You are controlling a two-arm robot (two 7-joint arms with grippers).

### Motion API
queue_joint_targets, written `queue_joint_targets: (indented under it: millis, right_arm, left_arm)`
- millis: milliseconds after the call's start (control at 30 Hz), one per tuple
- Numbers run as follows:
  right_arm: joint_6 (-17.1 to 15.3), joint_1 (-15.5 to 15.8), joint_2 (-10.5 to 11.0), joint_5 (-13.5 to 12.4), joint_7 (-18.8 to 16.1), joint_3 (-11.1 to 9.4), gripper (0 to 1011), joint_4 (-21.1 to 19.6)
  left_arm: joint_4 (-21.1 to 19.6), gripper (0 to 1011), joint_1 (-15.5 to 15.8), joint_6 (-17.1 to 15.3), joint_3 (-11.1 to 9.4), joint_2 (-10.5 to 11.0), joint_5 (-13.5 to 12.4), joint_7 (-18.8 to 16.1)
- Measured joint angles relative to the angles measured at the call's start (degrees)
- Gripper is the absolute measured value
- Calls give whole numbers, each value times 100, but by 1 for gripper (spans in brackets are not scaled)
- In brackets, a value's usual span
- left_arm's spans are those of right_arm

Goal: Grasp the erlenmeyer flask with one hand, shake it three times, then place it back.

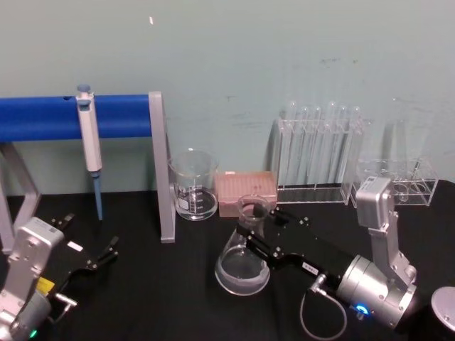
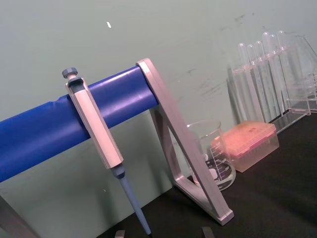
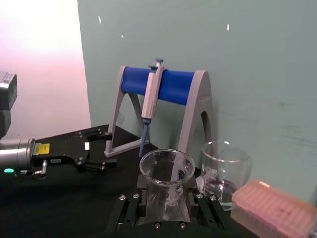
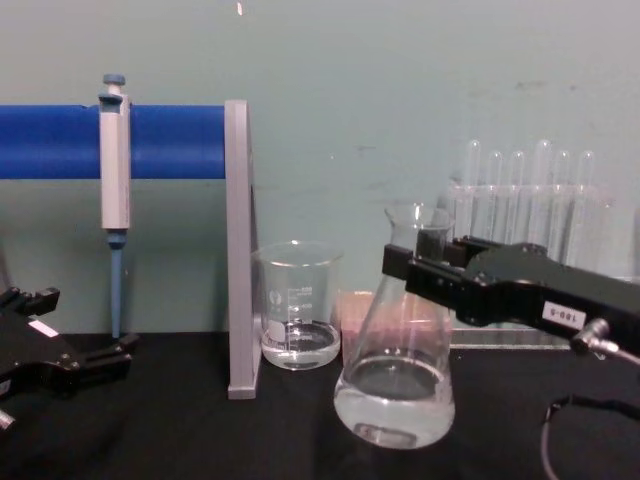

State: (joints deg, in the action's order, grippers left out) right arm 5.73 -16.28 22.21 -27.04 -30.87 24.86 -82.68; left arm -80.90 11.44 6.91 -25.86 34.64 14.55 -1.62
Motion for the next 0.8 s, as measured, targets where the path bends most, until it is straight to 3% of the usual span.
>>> queue_joint_targets:
  millis: [800]
  right_arm:
    - [27,-139,-131,143,-120,176,456,483]
  left_arm:
    - [0,1001,0,0,0,0,0,0]
